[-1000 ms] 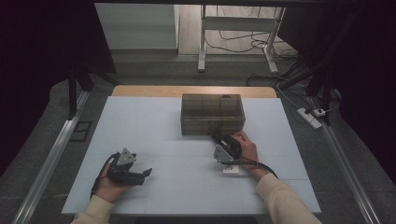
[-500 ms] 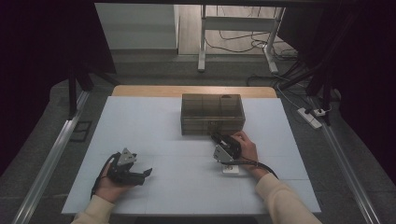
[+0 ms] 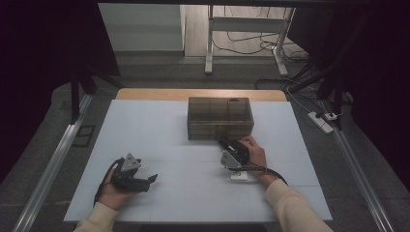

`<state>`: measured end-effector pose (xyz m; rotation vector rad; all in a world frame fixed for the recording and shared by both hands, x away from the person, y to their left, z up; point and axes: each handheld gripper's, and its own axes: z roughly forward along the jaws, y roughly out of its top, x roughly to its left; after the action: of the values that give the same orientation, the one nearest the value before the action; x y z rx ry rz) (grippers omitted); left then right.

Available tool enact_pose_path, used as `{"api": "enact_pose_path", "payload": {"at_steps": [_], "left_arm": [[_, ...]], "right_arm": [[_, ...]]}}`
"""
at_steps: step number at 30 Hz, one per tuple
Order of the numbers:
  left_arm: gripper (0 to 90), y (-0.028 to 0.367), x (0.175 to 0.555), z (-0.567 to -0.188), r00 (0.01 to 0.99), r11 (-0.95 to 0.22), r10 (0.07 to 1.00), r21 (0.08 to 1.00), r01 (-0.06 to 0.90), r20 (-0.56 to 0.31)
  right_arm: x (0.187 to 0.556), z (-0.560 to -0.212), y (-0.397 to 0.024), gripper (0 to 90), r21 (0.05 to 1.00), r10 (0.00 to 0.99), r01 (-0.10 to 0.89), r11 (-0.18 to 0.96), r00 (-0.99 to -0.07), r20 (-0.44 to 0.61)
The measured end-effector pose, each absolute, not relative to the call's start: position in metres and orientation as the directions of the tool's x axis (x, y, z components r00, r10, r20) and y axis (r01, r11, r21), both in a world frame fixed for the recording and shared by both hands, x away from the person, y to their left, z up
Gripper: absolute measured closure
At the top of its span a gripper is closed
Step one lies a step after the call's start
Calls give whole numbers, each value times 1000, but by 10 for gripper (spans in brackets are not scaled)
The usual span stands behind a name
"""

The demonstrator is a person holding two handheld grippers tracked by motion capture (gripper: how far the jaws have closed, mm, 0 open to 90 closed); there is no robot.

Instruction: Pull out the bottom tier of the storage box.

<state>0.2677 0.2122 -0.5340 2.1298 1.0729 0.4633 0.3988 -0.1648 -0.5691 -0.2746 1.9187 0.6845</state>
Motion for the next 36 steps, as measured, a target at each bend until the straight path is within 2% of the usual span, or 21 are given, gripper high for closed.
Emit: {"api": "enact_pose_path", "payload": {"at_steps": [21, 25, 27, 31, 33, 36], "left_arm": [[142, 214, 267, -533, 589, -407, 808, 727, 553, 4], [142, 214, 267, -533, 589, -408, 808, 726, 554, 5], [142, 214, 267, -533, 590, -408, 807, 727, 553, 4], [142, 214, 267, -533, 589, -408, 808, 727, 553, 5], [141, 215, 267, -532, 589, -408, 808, 726, 553, 5], [142, 215, 267, -533, 589, -408, 808, 725, 554, 5]], "right_arm": [[396, -569, -166, 782, 329, 101, -497, 803, -430, -897], [394, -568, -166, 838, 333, 104, -507, 795, -427, -898], [396, -568, -167, 833, 360, 126, -501, 787, -441, -889], [396, -567, -168, 767, 375, 135, -496, 783, -452, -882], [395, -569, -167, 761, 348, 117, -496, 795, -439, -891], [397, -568, -167, 760, 359, 124, -483, 798, -451, -884]]}}
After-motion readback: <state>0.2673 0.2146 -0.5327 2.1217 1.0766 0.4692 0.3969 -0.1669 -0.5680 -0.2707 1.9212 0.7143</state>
